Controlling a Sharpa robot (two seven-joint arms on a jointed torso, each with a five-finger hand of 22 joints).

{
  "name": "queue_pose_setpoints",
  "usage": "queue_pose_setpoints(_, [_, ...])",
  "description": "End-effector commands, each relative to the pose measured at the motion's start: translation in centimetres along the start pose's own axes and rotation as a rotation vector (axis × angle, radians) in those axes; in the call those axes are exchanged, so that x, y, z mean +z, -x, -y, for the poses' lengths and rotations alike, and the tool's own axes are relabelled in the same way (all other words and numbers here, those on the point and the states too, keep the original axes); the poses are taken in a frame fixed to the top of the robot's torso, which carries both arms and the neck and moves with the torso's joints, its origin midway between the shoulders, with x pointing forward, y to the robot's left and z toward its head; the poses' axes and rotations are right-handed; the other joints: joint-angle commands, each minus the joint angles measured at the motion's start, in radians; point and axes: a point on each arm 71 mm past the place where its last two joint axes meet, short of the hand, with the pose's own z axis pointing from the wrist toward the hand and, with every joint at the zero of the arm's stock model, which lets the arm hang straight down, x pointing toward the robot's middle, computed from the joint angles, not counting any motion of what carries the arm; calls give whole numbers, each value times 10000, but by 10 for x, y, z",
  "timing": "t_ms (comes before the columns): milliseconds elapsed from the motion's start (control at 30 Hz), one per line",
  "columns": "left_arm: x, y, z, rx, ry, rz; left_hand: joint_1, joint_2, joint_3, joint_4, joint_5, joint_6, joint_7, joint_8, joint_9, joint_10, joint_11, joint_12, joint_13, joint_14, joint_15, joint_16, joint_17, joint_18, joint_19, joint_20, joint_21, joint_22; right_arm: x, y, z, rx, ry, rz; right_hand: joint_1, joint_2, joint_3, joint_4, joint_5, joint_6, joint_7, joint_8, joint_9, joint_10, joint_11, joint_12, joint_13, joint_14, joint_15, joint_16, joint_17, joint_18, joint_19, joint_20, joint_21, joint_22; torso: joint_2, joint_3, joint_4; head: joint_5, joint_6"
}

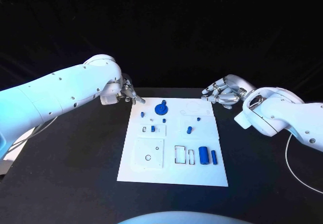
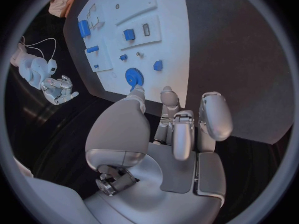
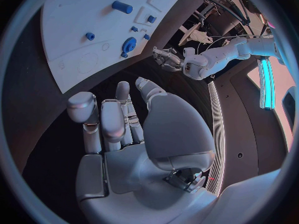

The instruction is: Assemble the parts on the task board

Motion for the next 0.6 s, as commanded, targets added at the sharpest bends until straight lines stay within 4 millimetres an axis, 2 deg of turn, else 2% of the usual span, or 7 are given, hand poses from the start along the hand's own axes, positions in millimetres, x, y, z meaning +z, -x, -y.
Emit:
queue_pose_setpoints(33, [4, -3, 3, 600, 79, -398, 97, 12, -60, -8, -17, 97, -8, -2, -17, 37, -38, 34, 15, 1031, 30, 24, 2634, 33, 39, 19, 54, 12, 1, -2, -1, -28, 115, -129, 77, 33, 18, 57, -23, -51, 39, -55, 4, -47, 3, 2, -11, 125, 11, -55, -4, 183, -61, -28, -56, -7, -5, -18, 13, -8, -24])
queue_pose_setpoints(300, [14, -4, 4, 661, 379, -509, 95, 99, -147, 0, -16, 240, -45, 32, -81, 101, -68, 102, 63, 1031, 8, 24, 2634, 17, 82, 2, 120, 77, 2, -2, -2, -34, 144, -182, 77, 33, 18, 57, -23, -51, 39, -55, 4, -47, 3, 2, -11, 125, 11, -55, -4, 183, -61, -28, -56, -7, -7, 1, -21, 23, -23])
queue_pose_setpoints(600, [19, -8, 8, 621, 293, -661, 38, 292, -278, 10, -20, 432, -107, 73, -181, 284, -123, 286, 228, 1031, -36, 24, 2634, -28, 184, -34, 308, 244, 3, -4, -3, -24, 189, -197, 76, 38, 19, 64, -18, -51, 40, -54, 5, -47, 4, 5, -12, 124, 12, -64, -13, 185, -66, -28, -64, -20, -13, -3, 7, 12, -47])
